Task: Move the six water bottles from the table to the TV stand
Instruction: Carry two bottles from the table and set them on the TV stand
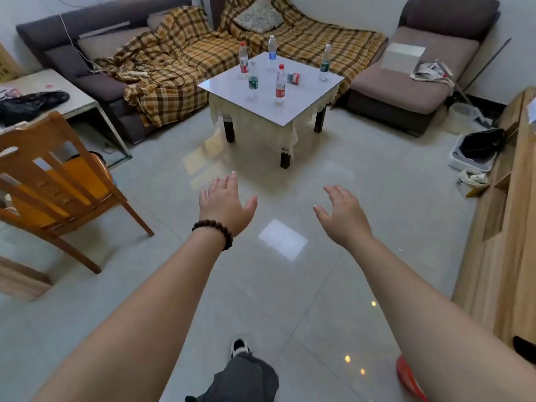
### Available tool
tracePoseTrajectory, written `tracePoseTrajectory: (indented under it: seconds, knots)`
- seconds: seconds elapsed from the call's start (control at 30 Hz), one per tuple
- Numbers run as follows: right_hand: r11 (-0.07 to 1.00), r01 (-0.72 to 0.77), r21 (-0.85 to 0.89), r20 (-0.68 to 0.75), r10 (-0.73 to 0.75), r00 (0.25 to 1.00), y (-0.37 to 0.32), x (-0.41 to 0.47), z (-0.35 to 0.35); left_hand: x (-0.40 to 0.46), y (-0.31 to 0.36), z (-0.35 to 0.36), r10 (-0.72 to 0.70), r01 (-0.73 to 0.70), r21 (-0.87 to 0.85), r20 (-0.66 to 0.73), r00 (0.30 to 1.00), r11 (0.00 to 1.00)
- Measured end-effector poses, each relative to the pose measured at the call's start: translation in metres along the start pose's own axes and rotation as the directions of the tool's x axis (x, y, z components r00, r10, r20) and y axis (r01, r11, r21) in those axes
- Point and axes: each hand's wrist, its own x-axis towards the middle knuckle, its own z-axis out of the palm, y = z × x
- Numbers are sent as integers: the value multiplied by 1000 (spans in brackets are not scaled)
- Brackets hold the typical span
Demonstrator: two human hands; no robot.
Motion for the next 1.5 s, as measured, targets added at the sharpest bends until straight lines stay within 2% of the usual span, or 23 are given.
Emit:
tracePoseTrajectory:
  seconds: [0.27,0.53,0.73,1.1,1.5]
  knots:
    - [1000,-18,-20,47,18,999,-15,96,34,90,-29,16,-63,63,-5,12,998,998]
    - [1000,7,-26,86,-5,996,-77,255,60,245,-65,0,-96,97,-8,44,994,995]
    - [1000,-18,-15,60,19,998,-105,359,61,356,-71,-14,-65,66,-16,58,996,998]
    - [999,-40,23,62,39,997,-95,559,78,554,-49,17,-61,63,-14,91,994,998]
    - [999,-50,21,126,47,991,-68,815,56,808,29,26,-48,46,19,105,993,999]
